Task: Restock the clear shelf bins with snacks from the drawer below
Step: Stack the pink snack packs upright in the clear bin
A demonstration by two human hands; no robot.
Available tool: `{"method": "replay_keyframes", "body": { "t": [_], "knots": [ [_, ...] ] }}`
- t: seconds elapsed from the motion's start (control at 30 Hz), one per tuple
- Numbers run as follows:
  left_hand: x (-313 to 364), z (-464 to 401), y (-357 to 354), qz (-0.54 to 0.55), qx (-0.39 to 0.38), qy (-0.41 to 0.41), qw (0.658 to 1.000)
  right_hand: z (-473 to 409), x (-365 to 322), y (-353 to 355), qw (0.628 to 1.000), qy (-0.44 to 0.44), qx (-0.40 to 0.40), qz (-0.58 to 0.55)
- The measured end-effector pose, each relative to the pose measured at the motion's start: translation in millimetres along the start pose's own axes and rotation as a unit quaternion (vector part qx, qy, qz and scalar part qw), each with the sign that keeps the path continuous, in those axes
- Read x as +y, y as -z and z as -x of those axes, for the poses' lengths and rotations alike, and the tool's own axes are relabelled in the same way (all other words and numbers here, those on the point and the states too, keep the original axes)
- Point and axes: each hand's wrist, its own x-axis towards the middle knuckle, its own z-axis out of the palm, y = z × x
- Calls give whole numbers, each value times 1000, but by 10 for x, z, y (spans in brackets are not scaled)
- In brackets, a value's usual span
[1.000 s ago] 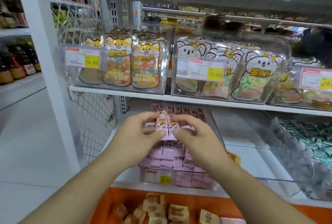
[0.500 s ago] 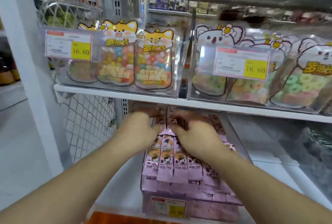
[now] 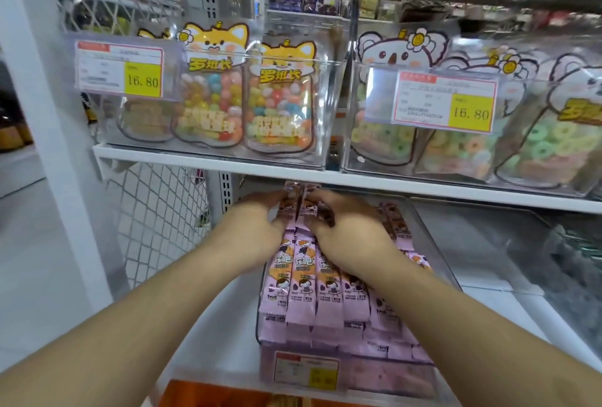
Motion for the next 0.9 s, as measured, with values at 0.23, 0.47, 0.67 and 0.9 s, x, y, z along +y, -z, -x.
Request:
{"method": "replay_keyframes", "body": {
  "t": [0.23, 0.47, 0.67, 0.9],
  "knots": [
    [41, 352, 13, 31, 50, -1, 998, 265, -5, 187, 999, -4, -39, -10],
    [199, 1208, 88, 80, 76, -104, 988, 1148, -100, 566, 997, 54, -32, -34],
    [358, 2215, -158, 51, -3, -139, 989, 2205, 138, 629, 994, 21, -70, -82],
    [50, 3013, -1011, 11, -232, -73, 970, 3204, 606, -42, 961, -68, -267, -33]
  ]
}}
